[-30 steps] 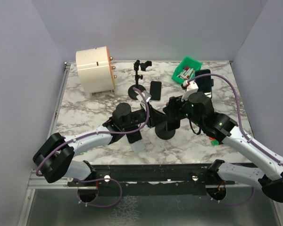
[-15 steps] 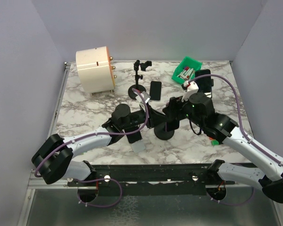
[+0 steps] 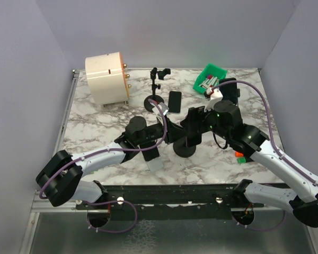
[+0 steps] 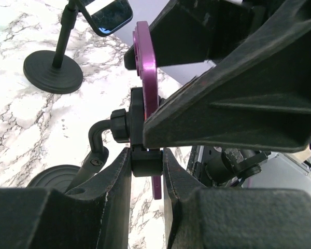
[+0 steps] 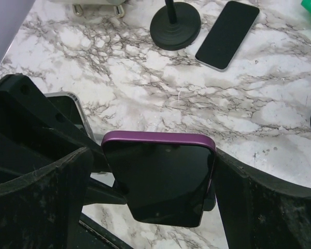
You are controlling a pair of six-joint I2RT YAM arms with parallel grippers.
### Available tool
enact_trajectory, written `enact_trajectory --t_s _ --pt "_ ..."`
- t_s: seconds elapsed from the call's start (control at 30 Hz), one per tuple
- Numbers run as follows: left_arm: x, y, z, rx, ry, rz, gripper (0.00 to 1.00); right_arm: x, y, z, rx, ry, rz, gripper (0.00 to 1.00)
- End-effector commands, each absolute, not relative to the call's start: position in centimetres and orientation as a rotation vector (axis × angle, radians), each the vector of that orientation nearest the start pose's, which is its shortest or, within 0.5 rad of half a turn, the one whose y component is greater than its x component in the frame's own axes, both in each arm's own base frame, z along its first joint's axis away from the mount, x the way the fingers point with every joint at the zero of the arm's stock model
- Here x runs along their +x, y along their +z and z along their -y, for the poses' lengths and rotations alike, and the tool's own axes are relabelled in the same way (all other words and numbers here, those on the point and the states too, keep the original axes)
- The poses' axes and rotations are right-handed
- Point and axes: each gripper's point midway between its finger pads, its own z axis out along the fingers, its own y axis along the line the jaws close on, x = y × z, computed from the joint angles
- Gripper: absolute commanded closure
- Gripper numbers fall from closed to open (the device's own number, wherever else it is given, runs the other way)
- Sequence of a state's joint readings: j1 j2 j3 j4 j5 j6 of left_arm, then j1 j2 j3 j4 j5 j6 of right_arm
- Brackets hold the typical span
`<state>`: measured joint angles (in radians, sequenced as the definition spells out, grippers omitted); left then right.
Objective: Remove the phone from the phone stand
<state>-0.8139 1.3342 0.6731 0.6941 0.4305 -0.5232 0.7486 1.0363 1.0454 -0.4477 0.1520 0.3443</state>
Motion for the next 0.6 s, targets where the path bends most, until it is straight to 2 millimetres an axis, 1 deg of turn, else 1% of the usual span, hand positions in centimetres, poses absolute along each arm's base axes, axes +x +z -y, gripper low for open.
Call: enact_trajectory --t_s 0.0,0.13,0.37,0.57 --pt "21.3 23.6 36.8 0.662 -1.365 -1.596 1.0 25.2 28.0 -22.7 -0.341 0.596 -2.009 0.0" --pt "21.3 23.6 36.8 0.661 -1.363 -1.596 1.0 24.9 27.9 -22.5 -0.368 0.579 -2.031 0.0" --pt "21.3 23.7 36.8 0.658 -1.36 -1.593 1.0 24.6 26.5 -21.5 -0.397 0.493 -2.095 0.0" --pt "21.3 23.7 36.8 0.656 -1.36 -1.595 1.0 24.4 26.3 -21.6 -0.403 0.487 -2.1 0.0"
